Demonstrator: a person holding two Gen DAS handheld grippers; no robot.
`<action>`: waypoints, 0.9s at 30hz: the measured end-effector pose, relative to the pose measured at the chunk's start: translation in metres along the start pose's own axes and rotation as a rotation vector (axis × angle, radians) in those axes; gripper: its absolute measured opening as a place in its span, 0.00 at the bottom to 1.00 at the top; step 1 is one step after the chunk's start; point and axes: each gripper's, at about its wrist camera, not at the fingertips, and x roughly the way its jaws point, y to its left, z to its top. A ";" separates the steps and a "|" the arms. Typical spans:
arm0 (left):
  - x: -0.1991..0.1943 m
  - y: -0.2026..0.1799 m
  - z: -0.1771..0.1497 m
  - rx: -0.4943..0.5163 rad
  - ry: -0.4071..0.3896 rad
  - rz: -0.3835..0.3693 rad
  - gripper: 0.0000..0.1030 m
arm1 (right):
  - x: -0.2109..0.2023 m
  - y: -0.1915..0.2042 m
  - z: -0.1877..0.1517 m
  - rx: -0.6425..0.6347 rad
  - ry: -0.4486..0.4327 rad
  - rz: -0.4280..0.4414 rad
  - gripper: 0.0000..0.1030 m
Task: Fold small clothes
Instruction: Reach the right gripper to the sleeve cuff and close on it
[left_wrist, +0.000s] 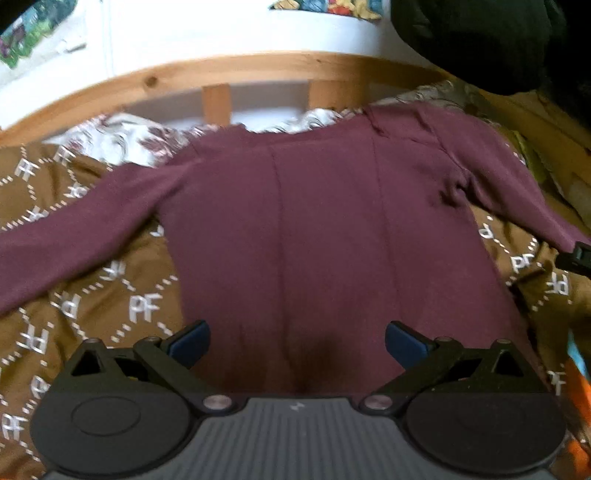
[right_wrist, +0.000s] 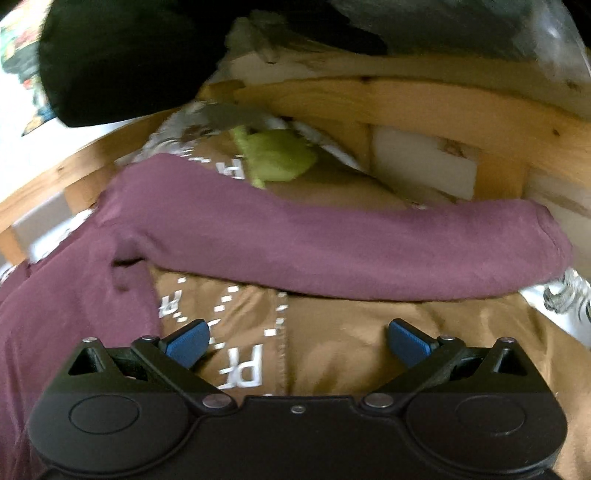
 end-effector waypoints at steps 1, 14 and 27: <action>0.000 -0.001 -0.002 -0.007 0.003 -0.007 0.99 | 0.001 -0.003 0.000 0.005 -0.010 -0.006 1.00; -0.005 -0.011 -0.020 0.037 0.023 -0.018 0.99 | 0.006 -0.059 0.003 0.151 -0.137 -0.150 1.00; -0.008 -0.009 -0.021 0.052 0.024 -0.020 0.99 | 0.003 -0.148 0.014 0.552 -0.238 -0.229 0.70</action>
